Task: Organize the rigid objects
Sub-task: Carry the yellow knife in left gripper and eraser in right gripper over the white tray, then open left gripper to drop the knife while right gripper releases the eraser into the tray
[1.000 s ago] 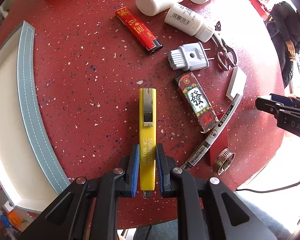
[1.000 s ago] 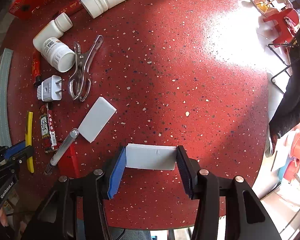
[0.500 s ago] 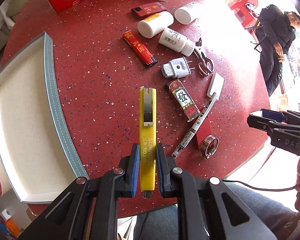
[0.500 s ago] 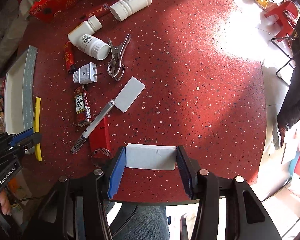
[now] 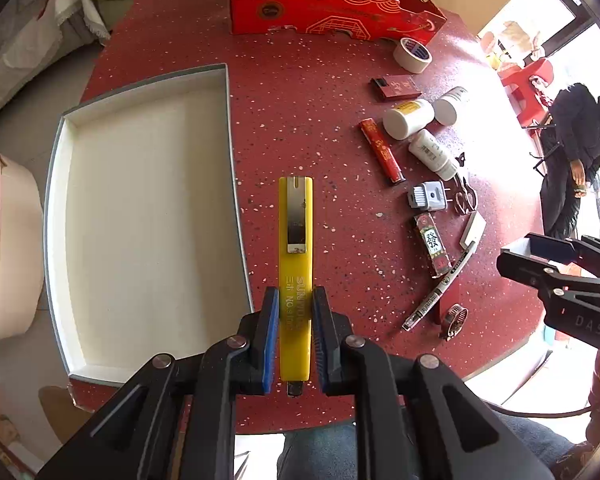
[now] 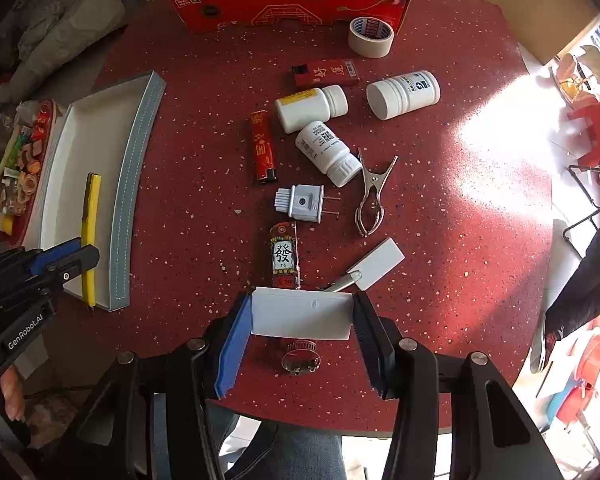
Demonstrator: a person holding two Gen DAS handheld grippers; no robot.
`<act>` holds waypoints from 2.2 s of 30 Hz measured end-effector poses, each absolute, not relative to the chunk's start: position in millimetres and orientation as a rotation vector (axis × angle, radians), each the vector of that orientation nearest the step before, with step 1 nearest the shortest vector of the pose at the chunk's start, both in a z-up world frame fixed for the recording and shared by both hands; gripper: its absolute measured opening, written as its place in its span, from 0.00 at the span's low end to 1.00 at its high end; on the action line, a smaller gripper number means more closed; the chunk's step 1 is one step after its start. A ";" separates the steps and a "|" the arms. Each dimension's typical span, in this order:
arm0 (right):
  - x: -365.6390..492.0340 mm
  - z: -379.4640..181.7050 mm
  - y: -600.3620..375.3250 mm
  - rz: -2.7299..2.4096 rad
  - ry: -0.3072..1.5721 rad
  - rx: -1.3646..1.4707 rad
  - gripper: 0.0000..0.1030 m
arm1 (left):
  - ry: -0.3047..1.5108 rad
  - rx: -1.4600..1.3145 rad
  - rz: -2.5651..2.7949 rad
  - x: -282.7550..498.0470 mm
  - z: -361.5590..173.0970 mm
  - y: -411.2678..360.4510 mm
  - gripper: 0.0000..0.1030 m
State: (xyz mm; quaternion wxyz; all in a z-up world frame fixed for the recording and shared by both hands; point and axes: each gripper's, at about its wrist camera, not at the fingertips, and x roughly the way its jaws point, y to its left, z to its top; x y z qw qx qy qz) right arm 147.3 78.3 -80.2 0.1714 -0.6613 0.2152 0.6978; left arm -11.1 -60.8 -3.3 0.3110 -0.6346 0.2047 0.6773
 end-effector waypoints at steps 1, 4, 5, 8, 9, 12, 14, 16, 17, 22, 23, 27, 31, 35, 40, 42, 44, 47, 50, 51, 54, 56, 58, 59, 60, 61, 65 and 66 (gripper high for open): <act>139.7 -78.0 72.7 2.002 0.596 -1.883 0.50 | 0.526 -1.673 1.813 -15.4 -1.3 -66.7 0.17; 113.9 -75.2 53.2 2.059 0.548 -1.913 0.50 | 0.472 -1.693 1.875 -30.6 3.4 -88.0 0.17; 105.6 -74.2 46.5 2.080 0.534 -1.924 0.50 | 0.462 -1.700 1.895 -35.7 3.6 -96.0 0.17; 80.8 -71.3 23.4 2.149 0.483 -1.957 0.50 | 0.436 -1.723 1.953 -50.5 3.3 -120.2 0.17; 72.7 -70.5 15.6 2.174 0.469 -1.967 0.50 | 0.426 -1.738 1.972 -54.5 3.7 -127.3 0.17; 47.4 -69.9 -7.0 2.234 0.411 -2.005 0.50 | 0.413 -1.776 2.027 -67.9 4.8 -146.1 0.17; 31.1 -69.6 -20.2 2.270 0.382 -2.027 0.50 | 0.401 -1.792 2.058 -77.7 6.7 -155.1 0.17; 15.8 -68.2 -34.1 2.305 0.345 -2.044 0.50 | 0.398 -1.812 2.092 -85.5 8.1 -164.0 0.17; 8.9 -67.5 -41.2 2.324 0.325 -2.050 0.50 | 0.393 -1.817 2.105 -89.9 8.7 -167.9 0.17; -21.8 -66.9 -60.1 2.376 0.260 -2.063 0.50 | 0.369 -1.827 2.151 -110.4 12.6 -177.6 0.17; -26.9 -67.3 -61.6 2.378 0.258 -2.063 0.50 | 0.369 -1.827 2.155 -114.3 12.5 -176.6 0.17; -43.4 -68.3 -61.6 2.380 0.247 -2.051 0.50 | 0.368 -1.833 2.161 -125.3 8.6 -172.0 0.17; -52.4 -70.1 -56.1 2.365 0.249 -2.045 0.50 | 0.360 -1.847 2.145 -131.2 3.5 -166.4 0.17; -55.1 -75.1 -47.0 2.332 0.299 -2.050 0.50 | 0.365 -1.857 2.123 -133.7 -1.1 -160.3 0.17; -58.6 -83.5 -36.7 2.289 0.349 -2.061 0.50 | 0.375 -1.872 2.103 -136.6 -7.3 -154.2 0.17; -60.3 -85.3 -35.2 2.287 0.346 -2.065 0.50 | 0.374 -1.879 2.101 -138.2 -9.3 -154.0 0.17; -63.2 -87.1 -34.3 2.285 0.341 -2.068 0.50 | 0.373 -1.885 2.098 -140.3 -11.2 -153.7 0.17; -68.8 -90.8 -32.0 2.277 0.348 -2.072 0.50 | 0.368 -1.891 2.097 -144.3 -13.0 -153.4 0.17; -74.4 -93.8 -30.7 2.272 0.350 -2.079 0.50 | 0.363 -1.898 2.098 -148.6 -14.8 -152.5 0.17; -76.4 -93.9 -30.4 2.274 0.347 -2.079 0.50 | 0.366 -1.898 2.098 -150.4 -15.4 -151.5 0.17; -83.4 -94.5 -29.9 2.277 0.345 -2.078 0.50 | 0.380 -1.894 2.105 -155.7 -17.0 -147.4 0.17; -88.3 -95.1 -30.5 2.278 0.343 -2.080 0.50 | 0.374 -1.899 2.109 -159.4 -18.5 -146.4 0.17; -92.7 -96.1 -30.7 2.276 0.338 -2.080 0.50 | 0.367 -1.905 2.114 -162.7 -19.7 -145.5 0.17; -94.9 -97.0 -30.8 2.275 0.336 -2.082 0.50 | 0.363 -1.908 2.115 -163.7 -20.6 -144.9 0.17; -97.0 -98.3 -30.5 2.273 0.336 -2.084 0.50 | 0.360 -1.910 2.116 -164.9 -21.7 -144.3 0.17; -99.0 -99.4 -30.1 2.271 0.336 -2.084 0.50 | 0.359 -1.913 2.115 -165.7 -23.1 -143.6 0.17; -106.5 -105.2 -29.6 2.258 0.347 -2.093 0.50 | 0.351 -1.915 2.116 -168.3 -27.2 -142.6 0.17; -107.8 -106.7 -29.7 2.253 0.349 -2.096 0.50 | 0.352 -1.914 2.115 -168.6 -28.0 -142.8 0.17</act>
